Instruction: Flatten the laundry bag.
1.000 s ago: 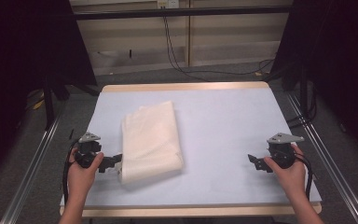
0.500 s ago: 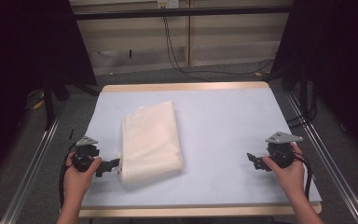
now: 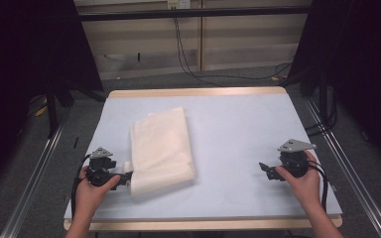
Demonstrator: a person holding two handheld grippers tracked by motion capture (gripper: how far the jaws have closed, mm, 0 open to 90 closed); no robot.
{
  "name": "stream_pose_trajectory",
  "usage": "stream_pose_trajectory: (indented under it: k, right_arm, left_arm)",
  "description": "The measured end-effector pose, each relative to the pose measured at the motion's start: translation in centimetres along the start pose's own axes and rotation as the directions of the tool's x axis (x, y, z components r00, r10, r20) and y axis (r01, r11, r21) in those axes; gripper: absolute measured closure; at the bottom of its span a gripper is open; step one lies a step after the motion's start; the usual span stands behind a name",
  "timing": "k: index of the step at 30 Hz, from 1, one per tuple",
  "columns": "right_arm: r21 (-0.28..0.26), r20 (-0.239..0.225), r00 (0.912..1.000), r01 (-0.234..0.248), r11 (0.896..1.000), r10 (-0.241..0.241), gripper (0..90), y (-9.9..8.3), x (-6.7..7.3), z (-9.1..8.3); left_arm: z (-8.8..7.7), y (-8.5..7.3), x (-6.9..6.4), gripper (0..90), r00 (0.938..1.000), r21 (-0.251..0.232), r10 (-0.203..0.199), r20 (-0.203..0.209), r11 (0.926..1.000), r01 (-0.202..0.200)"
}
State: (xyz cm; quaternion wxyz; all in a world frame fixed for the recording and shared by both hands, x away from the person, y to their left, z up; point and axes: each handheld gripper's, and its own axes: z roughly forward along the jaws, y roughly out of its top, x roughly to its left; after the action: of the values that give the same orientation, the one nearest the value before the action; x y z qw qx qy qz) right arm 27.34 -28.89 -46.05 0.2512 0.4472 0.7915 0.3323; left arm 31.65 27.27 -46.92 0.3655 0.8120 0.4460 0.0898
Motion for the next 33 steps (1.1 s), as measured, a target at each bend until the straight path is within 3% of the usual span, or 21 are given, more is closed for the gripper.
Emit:
stream_pose_trajectory:
  k: [4,7,11,14,20,23,26,31,33]
  right_arm:
    - [0.005,0.004,0.9998,-0.017,1.0,0.017,4.1,-0.2,-0.1,-0.1]
    - [0.01,0.011,0.9998,-0.02,1.0,0.019,4.3,-0.3,-0.1,-0.3]
    - [0.005,0.007,0.9997,-0.022,1.0,0.022,4.3,-0.5,-0.1,-0.5]
    - [0.012,0.008,0.9999,-0.013,1.0,0.013,4.4,-0.6,-0.2,-0.5]
    - [0.012,0.018,0.9998,-0.007,1.0,0.006,4.7,-0.8,-0.4,-0.7]
    - [0.022,0.013,0.9998,-0.017,1.0,0.017,4.7,-1.0,-0.4,-0.8]
    - [0.021,0.014,0.9999,-0.01,1.0,0.009,4.7,-1.0,-0.5,-0.8]
    - [0.017,0.015,0.9997,-0.018,1.0,0.018,4.8,-1.1,-0.5,-1.0]
    - [0.015,0.013,0.9997,-0.02,1.0,0.02,4.8,-1.1,-0.6,-1.0]
  left_arm:
    - [0.2,0.1,0.1,23.5,0.9996,0.018,-0.008,0.028,0.9998,0.008]
    - [0.3,0.1,0.1,28.7,0.9971,0.028,-0.059,0.049,0.998,0.058]
    - [0.3,0.4,-0.1,36.6,0.9953,0.068,-0.068,0.069,0.9956,0.064]
    - [0.3,0.6,-0.3,47.1,0.993,0.073,-0.08,0.087,0.9946,0.073]
    - [-0.5,1.4,-0.6,77.0,0.9896,0.085,-0.073,0.124,0.9944,0.062]
    - [-1.0,1.8,-0.4,84.8,0.9854,0.067,-0.091,0.144,0.9943,0.082]
    - [-1.6,2.0,-0.2,87.4,0.9794,0.057,-0.108,0.171,0.9934,0.1]
    - [-2.1,2.4,-0.2,88.8,0.9759,0.043,-0.117,0.184,0.9929,0.111]
    - [-2.3,2.8,-0.3,88.9,0.9772,0.032,-0.107,0.183,0.9941,0.103]
